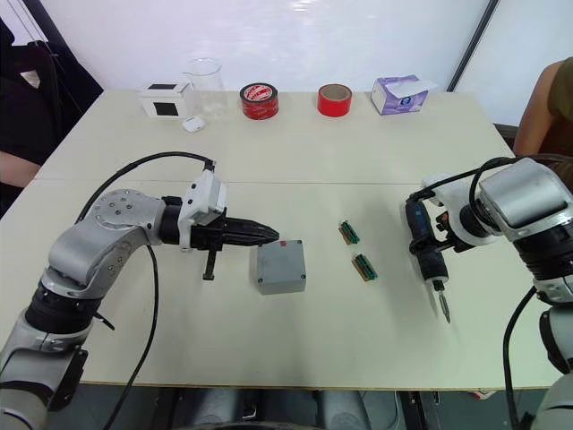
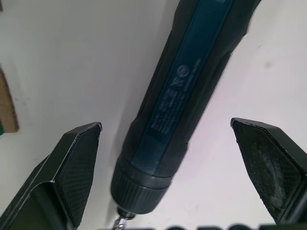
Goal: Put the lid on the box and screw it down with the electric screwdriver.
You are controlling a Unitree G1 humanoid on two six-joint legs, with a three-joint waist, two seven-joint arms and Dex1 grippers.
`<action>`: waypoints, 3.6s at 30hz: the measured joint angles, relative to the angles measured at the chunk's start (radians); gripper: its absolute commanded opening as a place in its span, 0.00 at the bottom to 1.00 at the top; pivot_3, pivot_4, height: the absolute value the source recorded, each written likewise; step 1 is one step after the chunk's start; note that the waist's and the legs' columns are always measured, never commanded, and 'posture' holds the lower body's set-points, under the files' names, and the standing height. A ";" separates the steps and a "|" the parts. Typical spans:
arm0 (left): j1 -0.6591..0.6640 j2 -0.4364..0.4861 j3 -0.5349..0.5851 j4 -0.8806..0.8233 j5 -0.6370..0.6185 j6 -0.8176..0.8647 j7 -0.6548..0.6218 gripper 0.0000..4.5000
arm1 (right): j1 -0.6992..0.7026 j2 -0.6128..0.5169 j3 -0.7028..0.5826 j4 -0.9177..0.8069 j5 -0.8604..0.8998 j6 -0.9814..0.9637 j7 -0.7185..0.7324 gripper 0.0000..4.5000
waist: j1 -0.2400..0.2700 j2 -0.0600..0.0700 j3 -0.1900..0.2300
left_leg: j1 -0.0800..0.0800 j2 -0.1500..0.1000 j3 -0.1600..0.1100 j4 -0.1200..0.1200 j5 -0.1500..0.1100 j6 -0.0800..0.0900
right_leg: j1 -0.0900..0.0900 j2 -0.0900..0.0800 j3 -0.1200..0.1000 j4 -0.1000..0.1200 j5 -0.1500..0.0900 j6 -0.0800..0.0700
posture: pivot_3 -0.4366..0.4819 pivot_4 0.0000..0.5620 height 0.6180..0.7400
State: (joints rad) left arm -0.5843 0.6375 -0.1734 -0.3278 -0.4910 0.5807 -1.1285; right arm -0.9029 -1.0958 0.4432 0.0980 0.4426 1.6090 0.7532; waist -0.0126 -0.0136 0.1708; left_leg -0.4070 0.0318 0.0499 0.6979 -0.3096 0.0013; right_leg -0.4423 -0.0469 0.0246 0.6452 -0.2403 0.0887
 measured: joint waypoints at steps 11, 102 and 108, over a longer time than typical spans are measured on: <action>0.031 0.003 0.001 -0.002 0.000 -0.008 0.017 0.00 | -0.008 0.099 -0.001 0.166 0.040 0.001 -0.098 0.90 | 0.000 -0.001 0.000 | 0.000 0.000 0.000 0.000 0.000 0.000 | 0.001 0.000 0.000 0.000 0.000 0.000 | 0.48 0.27 1.00; 0.079 -0.051 -0.119 0.161 0.219 -0.130 0.018 0.00 | 0.567 0.682 -0.417 -0.597 0.052 -1.101 -0.193 0.41 | 0.001 0.002 0.001 | 0.001 0.000 -0.001 0.000 0.000 0.000 | 0.001 0.000 -0.001 0.002 0.000 0.000 | 0.48 0.27 1.00; 0.079 -0.051 -0.119 0.161 0.219 -0.129 0.018 0.00 | 0.567 0.674 -0.416 -0.595 0.043 -1.113 -0.172 0.41 | 0.001 0.002 0.001 | 0.001 0.000 -0.001 0.000 0.000 0.000 | 0.001 0.000 -0.001 0.002 0.000 0.000 | 0.48 0.27 1.00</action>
State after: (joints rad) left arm -0.5053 0.5861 -0.2923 -0.1673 -0.2721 0.4519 -1.1108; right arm -0.3358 -0.4218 0.0275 -0.4971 0.4859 0.4957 0.5816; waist -0.0112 -0.0119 0.1718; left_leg -0.4062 0.0316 0.0488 0.6983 -0.3095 0.0011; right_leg -0.4409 -0.0466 0.0233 0.6472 -0.2402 0.0890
